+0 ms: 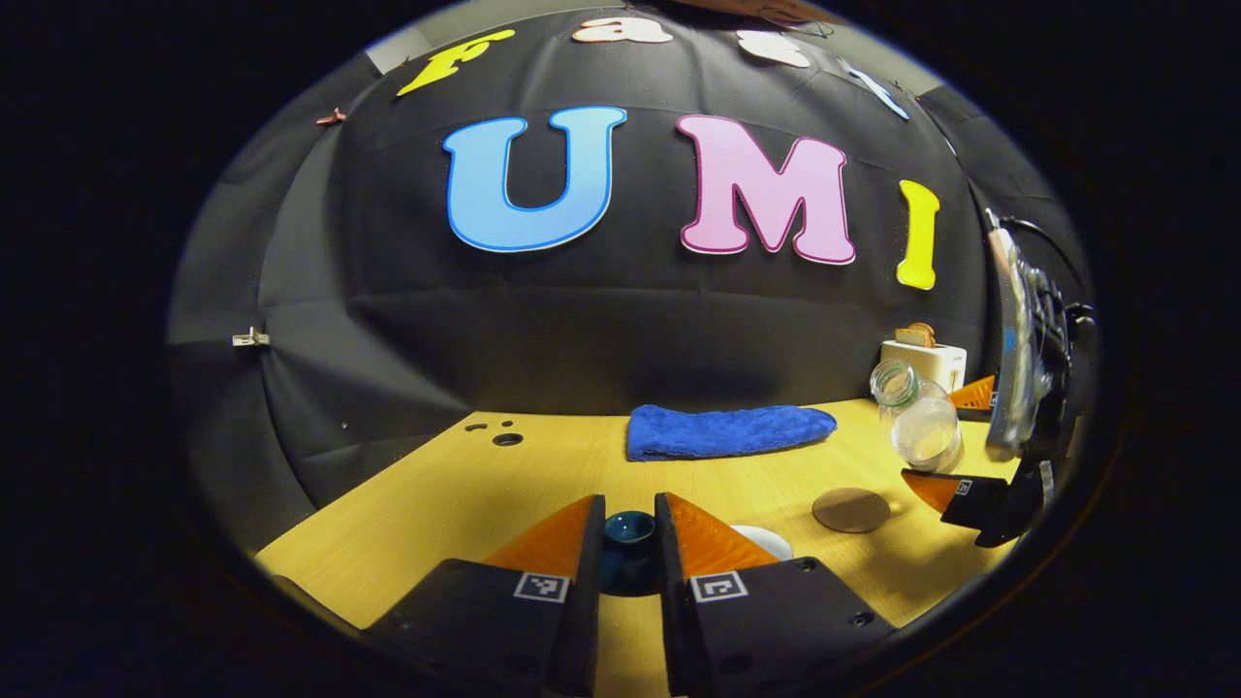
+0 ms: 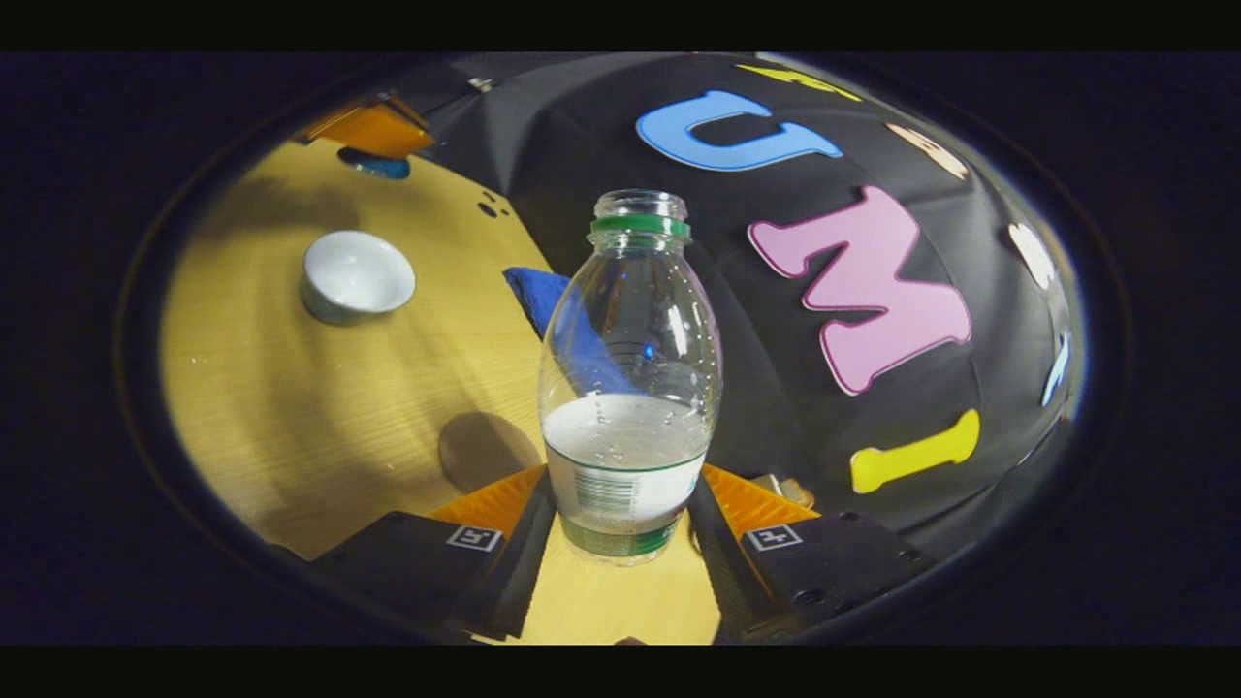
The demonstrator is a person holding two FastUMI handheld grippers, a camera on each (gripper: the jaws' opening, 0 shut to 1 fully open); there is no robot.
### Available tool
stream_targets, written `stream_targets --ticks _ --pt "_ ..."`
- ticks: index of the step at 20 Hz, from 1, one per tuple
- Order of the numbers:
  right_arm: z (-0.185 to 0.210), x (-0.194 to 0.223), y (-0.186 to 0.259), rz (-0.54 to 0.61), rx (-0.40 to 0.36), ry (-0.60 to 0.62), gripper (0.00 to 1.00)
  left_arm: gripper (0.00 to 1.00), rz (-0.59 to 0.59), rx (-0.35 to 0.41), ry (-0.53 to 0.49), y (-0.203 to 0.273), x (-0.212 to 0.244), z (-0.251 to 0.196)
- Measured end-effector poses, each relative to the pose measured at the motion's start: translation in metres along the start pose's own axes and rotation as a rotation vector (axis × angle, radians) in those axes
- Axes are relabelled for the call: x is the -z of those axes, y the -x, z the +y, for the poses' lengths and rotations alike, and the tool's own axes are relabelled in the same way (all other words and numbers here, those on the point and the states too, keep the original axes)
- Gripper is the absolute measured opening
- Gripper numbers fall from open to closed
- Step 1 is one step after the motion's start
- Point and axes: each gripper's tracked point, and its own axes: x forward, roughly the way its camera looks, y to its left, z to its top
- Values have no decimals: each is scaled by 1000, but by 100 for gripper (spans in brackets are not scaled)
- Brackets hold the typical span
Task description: Open the teacup lid with one hand, grasp the water bottle and pour water into the teacup with the other hand; after pouring, place the water bottle on the coaster and then close the teacup lid.
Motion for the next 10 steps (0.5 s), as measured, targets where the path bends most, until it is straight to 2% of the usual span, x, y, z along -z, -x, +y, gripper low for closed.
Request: stream_targets --ticks 10 --pt "5 -14 -1 -22 3 282 76 31 4 -54 33 0 8 19"
